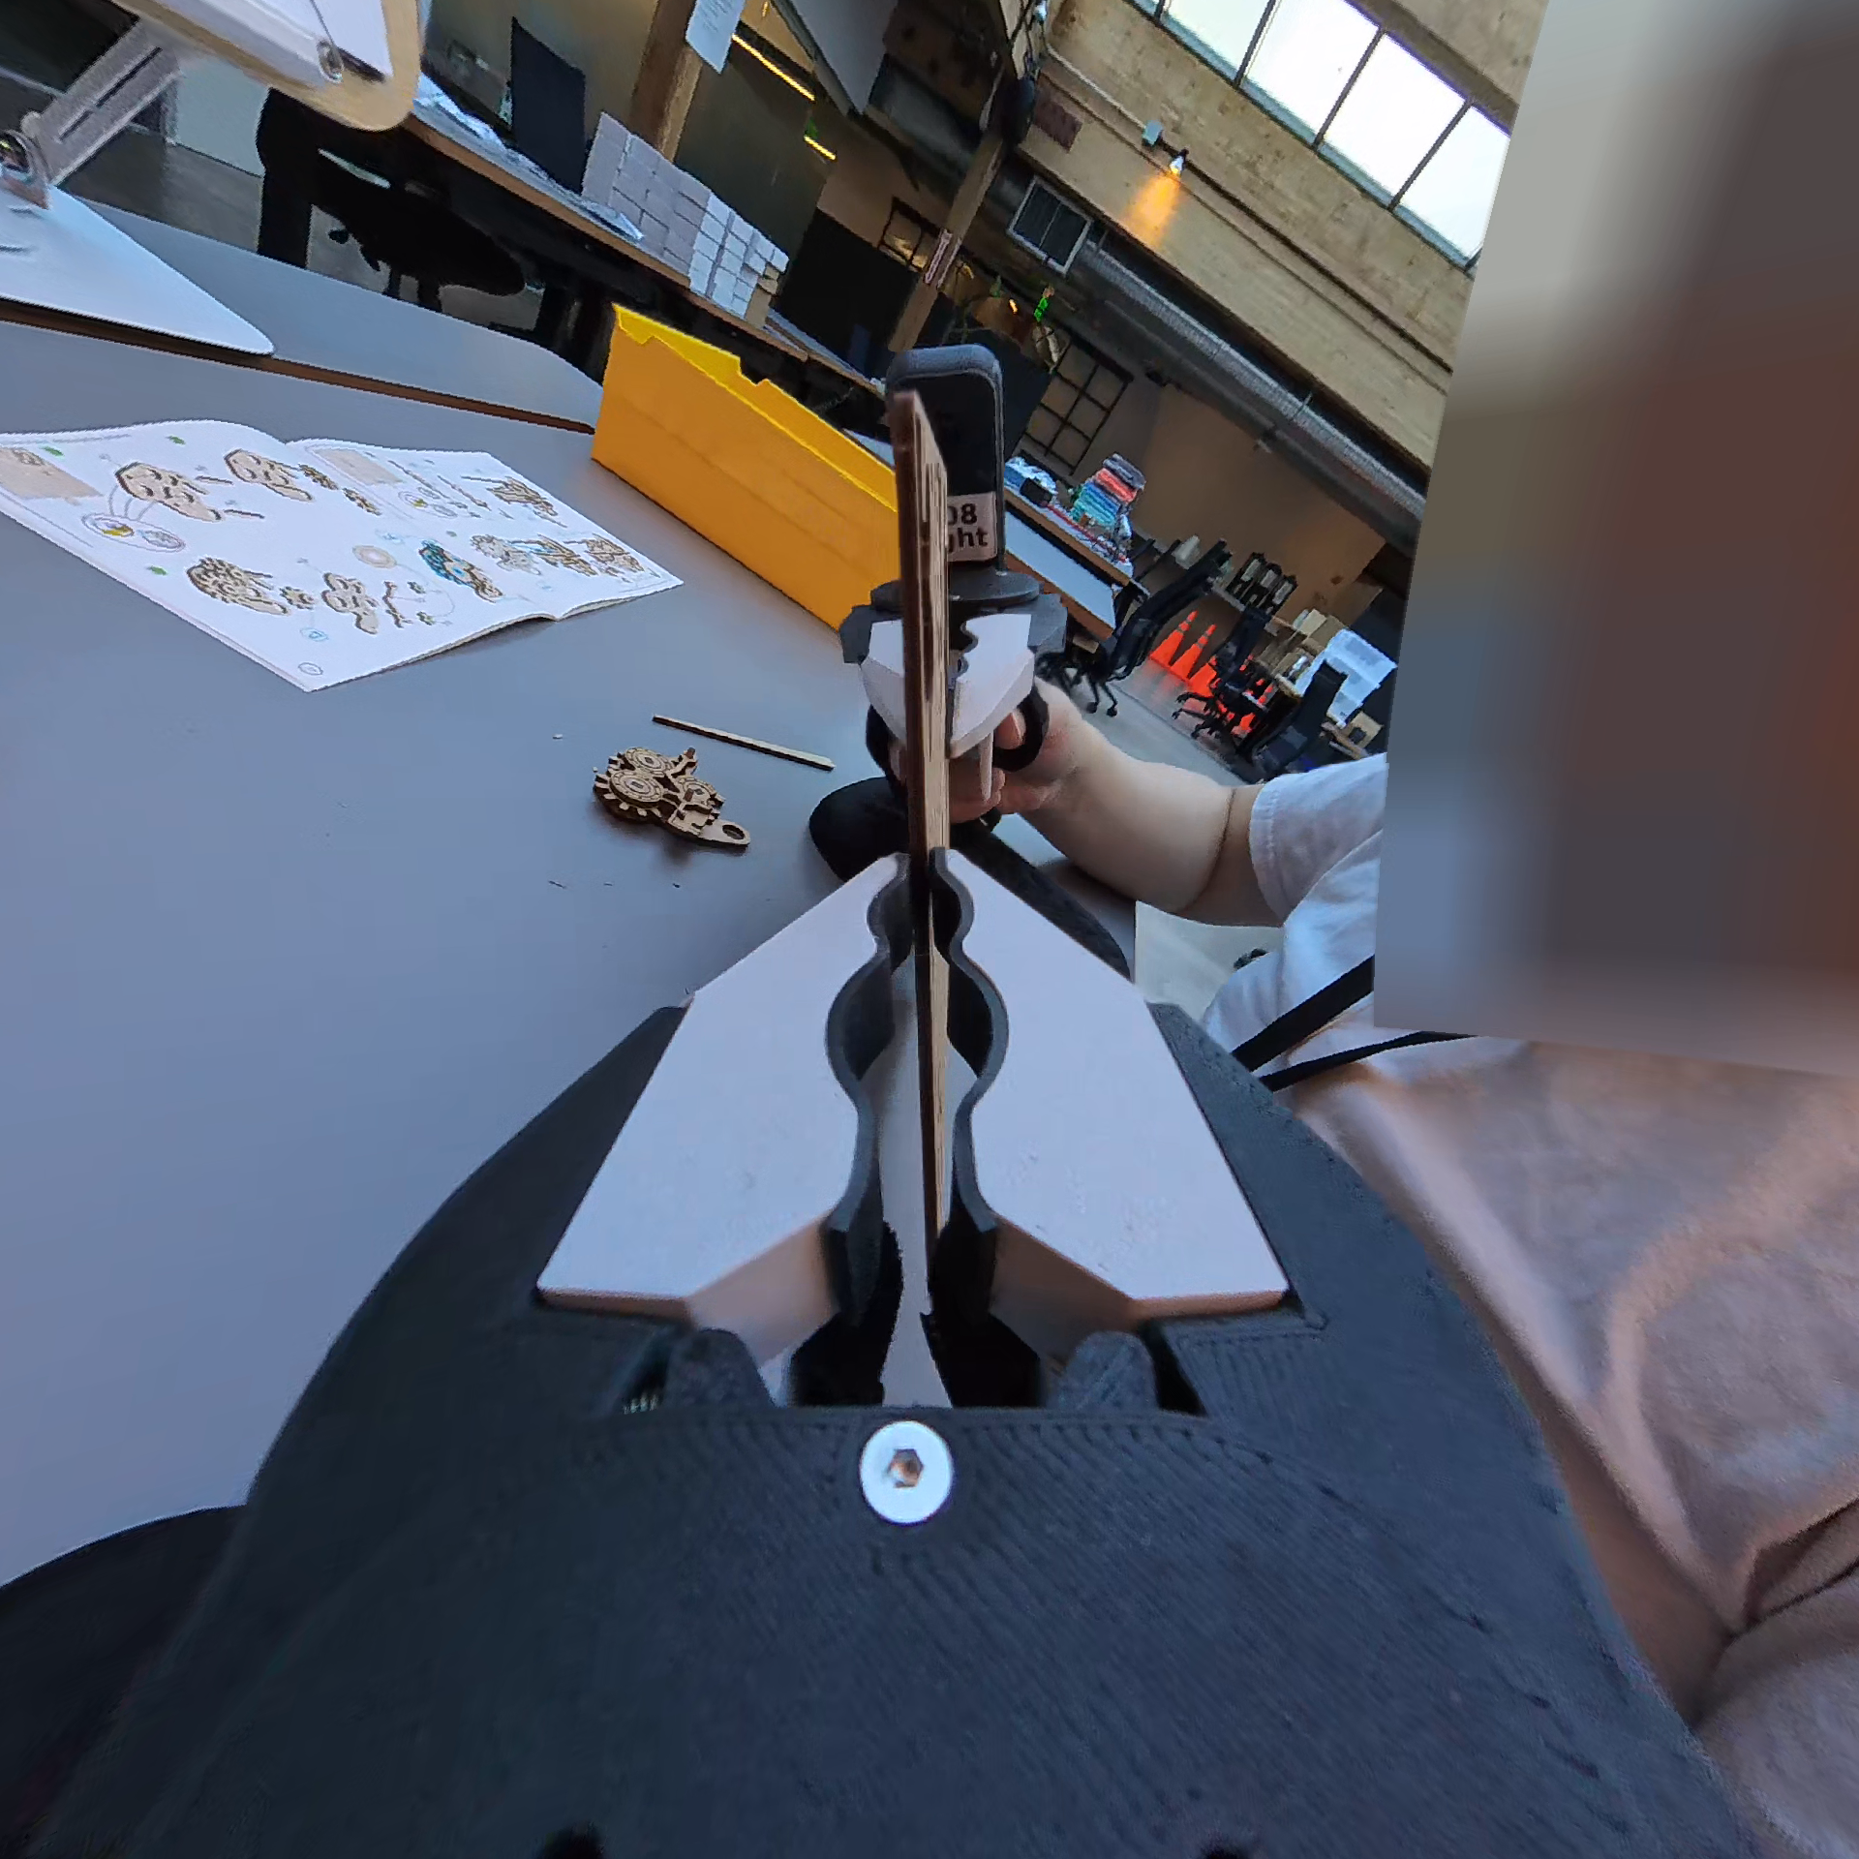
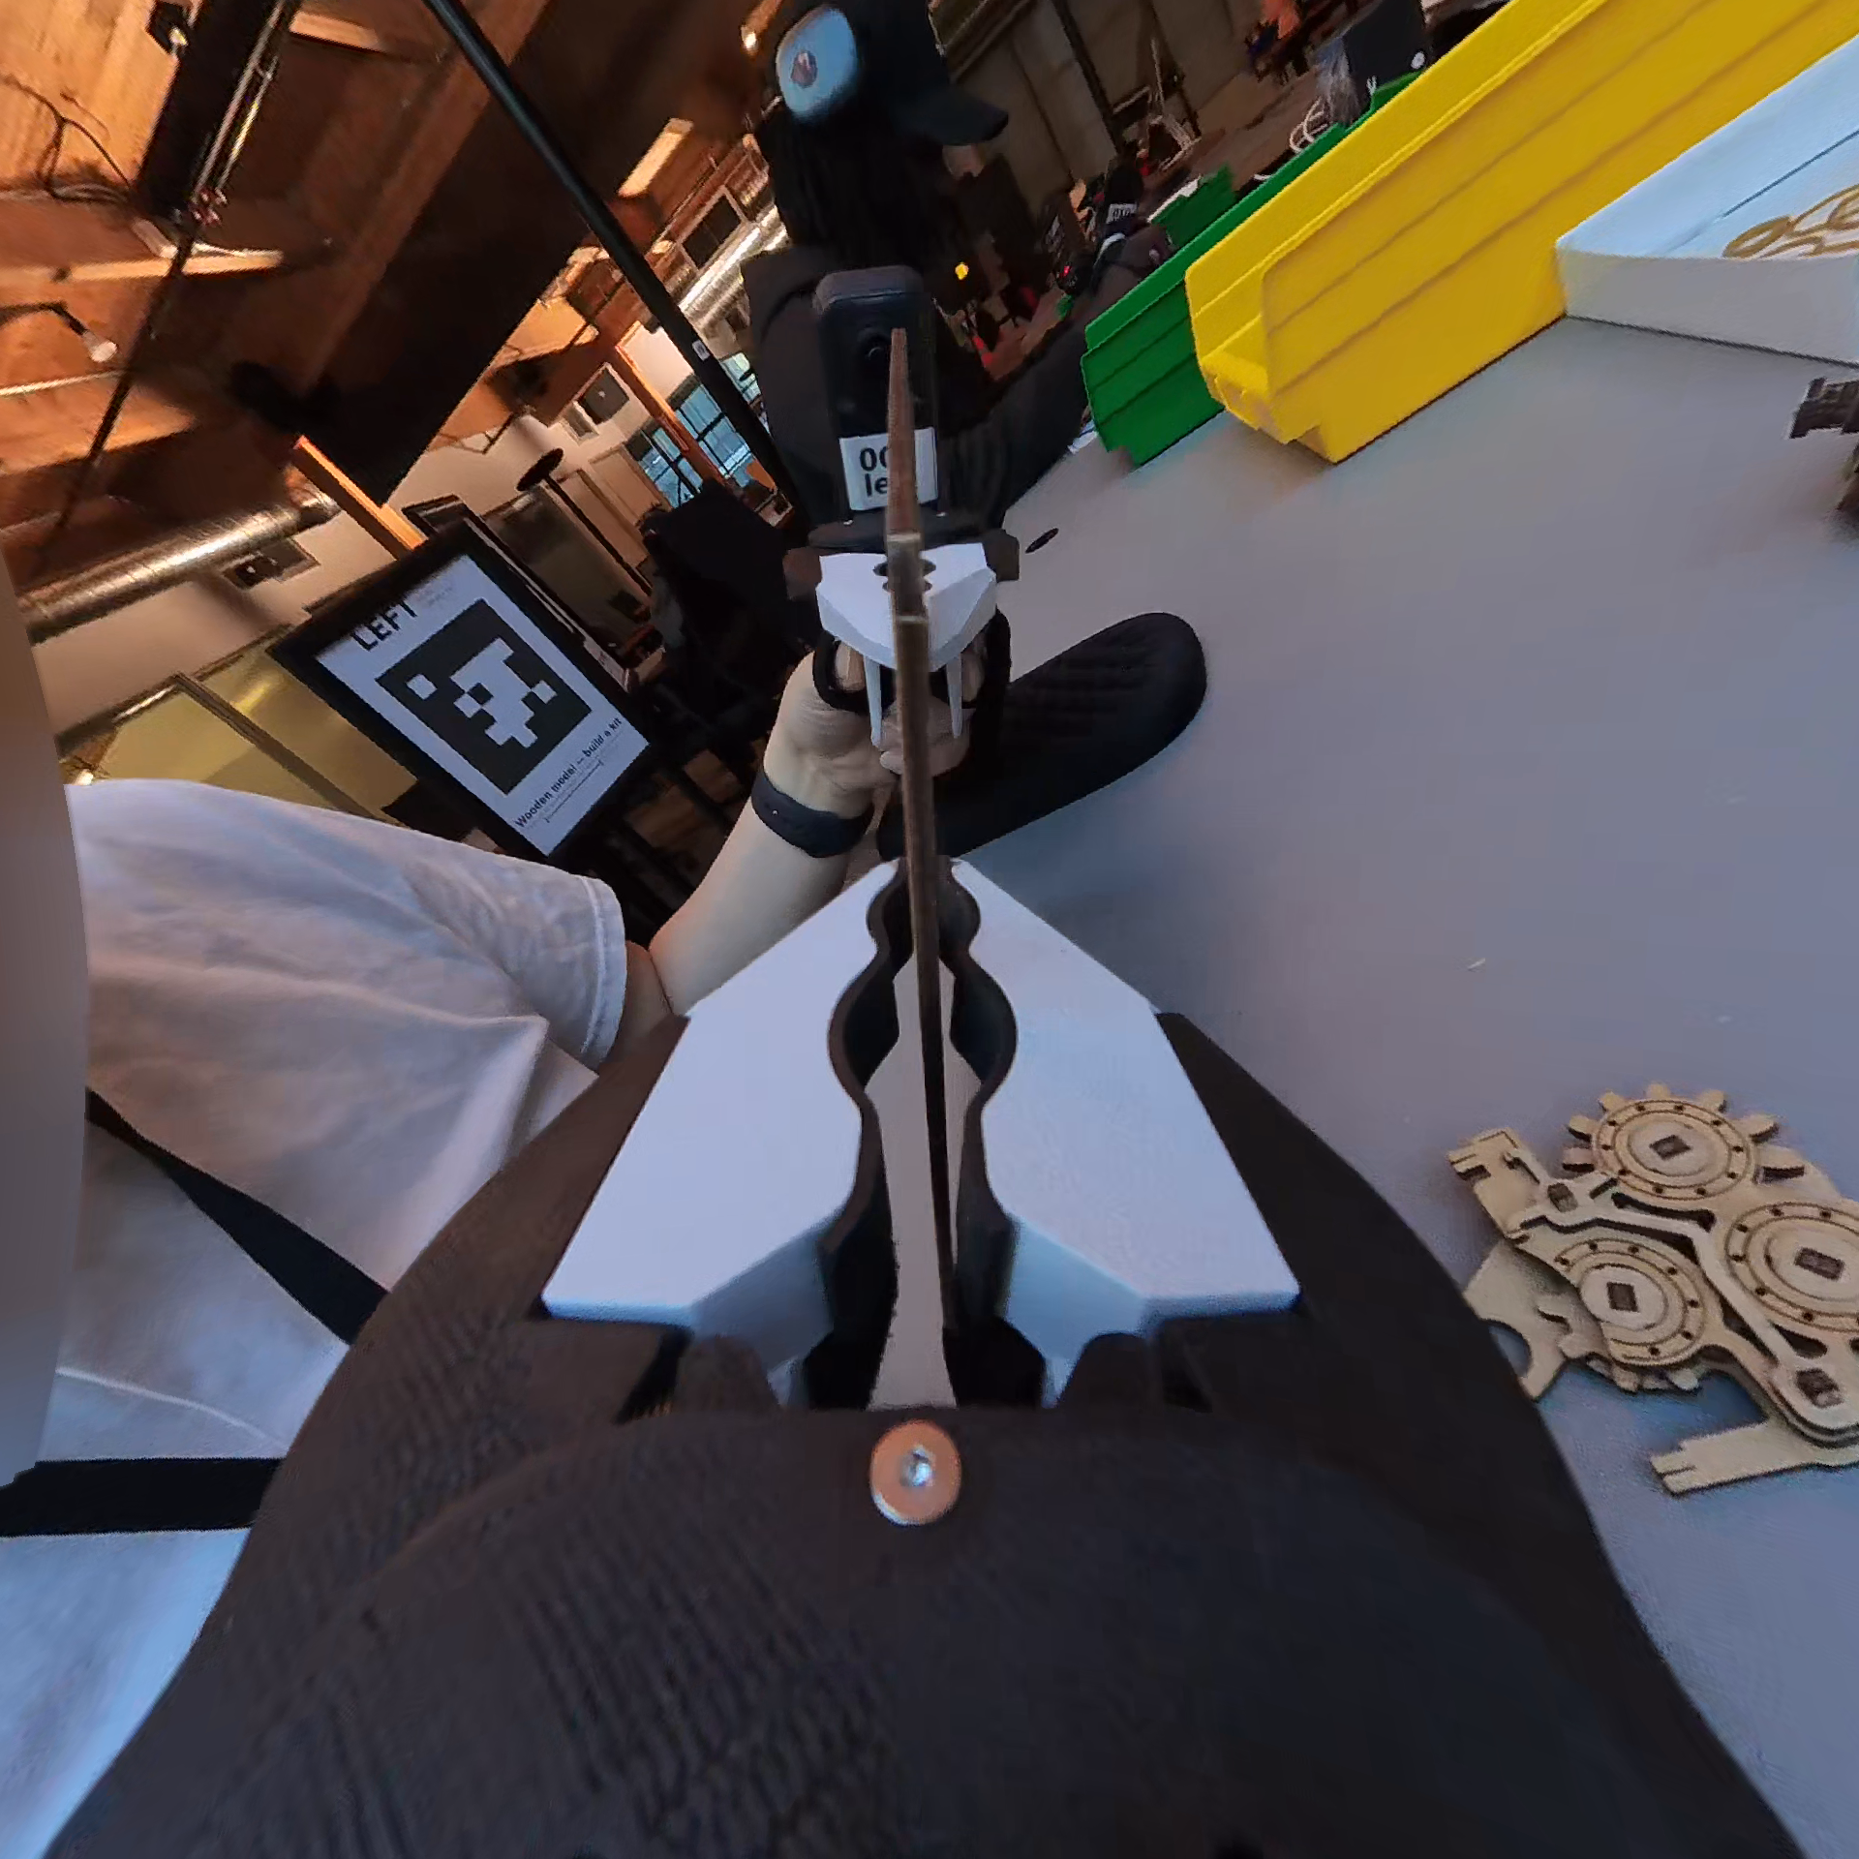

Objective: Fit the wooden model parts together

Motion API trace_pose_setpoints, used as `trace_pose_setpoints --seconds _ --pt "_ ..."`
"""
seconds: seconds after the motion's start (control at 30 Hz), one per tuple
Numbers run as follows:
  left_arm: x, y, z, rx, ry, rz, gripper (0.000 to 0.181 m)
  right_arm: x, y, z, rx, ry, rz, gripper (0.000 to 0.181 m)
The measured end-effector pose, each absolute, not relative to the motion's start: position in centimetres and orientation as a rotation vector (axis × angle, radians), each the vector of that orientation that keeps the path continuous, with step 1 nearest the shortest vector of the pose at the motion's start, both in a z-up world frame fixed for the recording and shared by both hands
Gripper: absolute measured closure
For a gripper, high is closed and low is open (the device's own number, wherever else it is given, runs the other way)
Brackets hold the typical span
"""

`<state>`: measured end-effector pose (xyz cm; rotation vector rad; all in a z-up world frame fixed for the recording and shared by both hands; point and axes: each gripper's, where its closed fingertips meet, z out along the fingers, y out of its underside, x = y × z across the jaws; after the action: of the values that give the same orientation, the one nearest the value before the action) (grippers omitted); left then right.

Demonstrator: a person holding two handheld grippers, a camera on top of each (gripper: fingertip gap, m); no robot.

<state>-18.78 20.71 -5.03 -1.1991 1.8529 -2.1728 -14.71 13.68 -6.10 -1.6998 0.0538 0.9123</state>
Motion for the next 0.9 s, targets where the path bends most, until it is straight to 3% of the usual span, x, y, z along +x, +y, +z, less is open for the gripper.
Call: trace_pose_setpoints --seconds 0.07,0.17,0.27,0.37,0.47,0.7,0.73,0.77,0.9 --pt "-18.7 20.9 -5.2 -1.238 1.821 -2.227 0.179 -14.7 13.7 -6.3 -1.7 0.081 0.922 0.18" --pt "-19.1 20.8 -5.7 -1.304 1.803 -2.301 0.151 -13.7 13.4 -5.8 -1.649 0.135 0.948 0.18" --pt "-19.5 19.9 -6.7 -1.344 1.852 -2.289 0.15 -11.6 12.7 -4.3 -1.528 0.212 1.022 0.181" --pt "-19.4 18.4 -7.4 -1.346 1.922 -2.218 0.151 -10.5 12.0 -3.3 -1.461 0.218 1.112 0.181" --pt "-19.1 17.0 -6.0 -1.262 1.891 -2.306 0.168 -9.7 11.8 -3.2 -1.46 0.212 1.101 0.181" --pt "-16.7 16.8 -6.4 -1.281 1.832 -2.2 0.181 -8.9 12.1 -3.7 -1.491 0.215 1.049 0.18" --pt "-16.5 16.9 -6.6 -1.28 1.825 -2.151 0.181 -8.3 12.1 -3.6 -1.496 0.196 0.981 0.169" --pt "-16.4 16.9 -6.6 -1.279 1.822 -2.127 0.181 -6.9 12.1 -3.4 -1.504 0.199 0.856 0.145" --pt "-16.7 17.9 -6.8 -1.33 1.752 -2.084 0.181 -2.0 7.7 -3.3 -1.676 0.158 0.307 0.143"
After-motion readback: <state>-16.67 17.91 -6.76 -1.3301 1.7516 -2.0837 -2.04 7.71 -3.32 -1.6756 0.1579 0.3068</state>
